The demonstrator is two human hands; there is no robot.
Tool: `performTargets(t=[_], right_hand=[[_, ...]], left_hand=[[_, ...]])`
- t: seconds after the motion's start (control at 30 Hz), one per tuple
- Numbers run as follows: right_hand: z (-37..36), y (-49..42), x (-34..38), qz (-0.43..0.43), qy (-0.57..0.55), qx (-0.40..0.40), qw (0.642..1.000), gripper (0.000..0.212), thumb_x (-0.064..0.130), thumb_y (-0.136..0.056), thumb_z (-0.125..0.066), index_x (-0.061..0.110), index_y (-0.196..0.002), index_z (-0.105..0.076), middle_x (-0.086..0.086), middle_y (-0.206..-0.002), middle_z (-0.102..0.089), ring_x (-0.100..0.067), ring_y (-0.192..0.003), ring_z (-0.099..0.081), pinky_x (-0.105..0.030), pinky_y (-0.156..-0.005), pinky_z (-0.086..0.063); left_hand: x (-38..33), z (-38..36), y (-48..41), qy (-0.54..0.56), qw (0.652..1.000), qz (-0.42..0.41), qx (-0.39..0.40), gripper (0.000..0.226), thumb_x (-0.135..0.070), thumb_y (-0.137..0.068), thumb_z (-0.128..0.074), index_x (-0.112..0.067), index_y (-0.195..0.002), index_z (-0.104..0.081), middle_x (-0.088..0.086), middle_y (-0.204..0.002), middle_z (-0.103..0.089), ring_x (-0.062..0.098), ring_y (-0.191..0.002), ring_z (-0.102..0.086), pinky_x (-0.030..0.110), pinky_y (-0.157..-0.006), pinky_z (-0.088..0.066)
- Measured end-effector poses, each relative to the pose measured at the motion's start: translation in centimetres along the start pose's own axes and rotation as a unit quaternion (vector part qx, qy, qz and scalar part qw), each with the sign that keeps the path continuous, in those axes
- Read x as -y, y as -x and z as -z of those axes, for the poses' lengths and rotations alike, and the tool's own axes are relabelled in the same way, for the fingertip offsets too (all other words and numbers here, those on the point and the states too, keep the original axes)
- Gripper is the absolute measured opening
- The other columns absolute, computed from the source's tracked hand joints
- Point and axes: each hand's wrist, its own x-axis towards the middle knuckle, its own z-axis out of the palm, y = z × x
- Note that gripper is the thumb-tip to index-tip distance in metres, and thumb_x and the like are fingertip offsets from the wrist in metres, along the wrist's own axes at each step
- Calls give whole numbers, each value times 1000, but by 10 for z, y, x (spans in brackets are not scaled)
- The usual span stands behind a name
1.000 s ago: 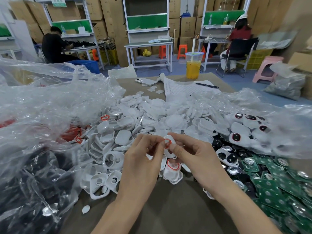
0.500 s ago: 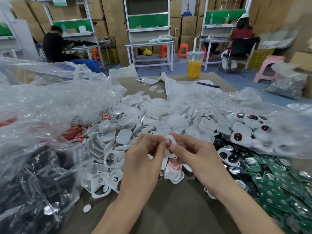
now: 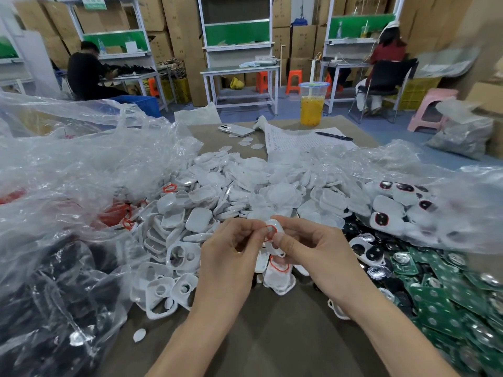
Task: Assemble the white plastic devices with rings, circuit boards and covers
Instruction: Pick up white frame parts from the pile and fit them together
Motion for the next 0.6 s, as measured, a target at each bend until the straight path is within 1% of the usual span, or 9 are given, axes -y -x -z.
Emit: performTargets(t=[0.13, 0.23, 0.3, 0.33, 0.37, 0.43, 0.47, 0.5, 0.6], right_hand=[[0, 0, 1, 3, 10, -3, 1000, 22, 10, -91, -71, 22, -108, -77, -3, -98, -78, -21, -94, -73, -27, -75, -60], [-1, 1, 2, 3, -14, -10, 1000, 20, 11, -90, -73, 25, -103, -80, -4, -96, -78, -15, -88, -73, -26, -74, -60], [-1, 1, 4, 0, -44, -2, 999, 21, 11, -89, -73, 26, -103, -80, -4, -99, -78, -14, -88, -74, -25, -73, -60], [0, 1, 4, -2, -59, 2, 998, 21, 12, -89, -73, 26, -103, -80, -5, -100, -78, -14, -88, -74, -25, -74, -60], [0, 1, 5, -5, -73, 6, 997, 21, 16, -86, -75, 26, -104, -80, -5, -102, -78, -14, -88, -75, -25, -74, -60], [1, 0, 7, -12, -98, 15, 995, 25, 24, -80, -76, 26, -105, -79, -6, -104, -78, -16, -90, -75, -27, -76, -60], [2, 0, 7, -15, -111, 19, 994, 27, 26, -78, -76, 24, -105, -79, -7, -105, -77, -17, -92, -75, -27, -77, -60], [3, 0, 8, -19, -126, 22, 992, 28, 26, -78, -76, 22, -106, -79, -9, -105, -77, -18, -93, -75, -28, -77, -60], [3, -2, 9, -34, -164, 30, 985, 33, 25, -76, -77, 16, -108, -78, -14, -108, -76, -23, -99, -74, -27, -76, -60]], left_hand=[[0, -1, 0, 34, 999, 22, 5, 18, -18, -88, -77, -35, -81, -73, -12, -84, -75, 6, -85, -71, 14, -74, -51], [-3, -1, -1, 62, 998, 32, 4, 15, -20, -88, -77, -33, -81, -73, -10, -85, -76, 6, -85, -71, 13, -73, -51], [-6, 0, -3, 101, 993, 50, 20, 9, -24, -86, -79, -31, -83, -74, -6, -86, -76, 8, -80, -71, 14, -70, -51], [-7, 1, -3, 123, 990, 62, 35, 6, -29, -85, -81, -31, -85, -75, -4, -87, -77, 10, -78, -70, 17, -71, -53], [-7, 3, -4, 140, 986, 73, 52, 7, -34, -84, -80, -30, -88, -76, -2, -89, -77, 15, -79, -71, 23, -73, -56], [-7, 6, -5, 175, 976, 94, 85, 15, -36, -87, -77, -25, -97, -77, 5, -97, -78, 33, -90, -71, 44, -86, -60], [-7, 7, -6, 199, 970, 102, 98, 18, -34, -88, -75, -21, -100, -78, 9, -102, -77, 37, -97, -70, 52, -91, -58], [-7, 7, -7, 225, 962, 109, 109, 20, -32, -88, -72, -19, -102, -78, 11, -105, -76, 37, -100, -70, 53, -92, -57], [-11, 9, -7, 298, 935, 130, 139, 17, -25, -86, -70, -20, -101, -79, 14, -112, -75, 28, -102, -72, 37, -82, -60]])
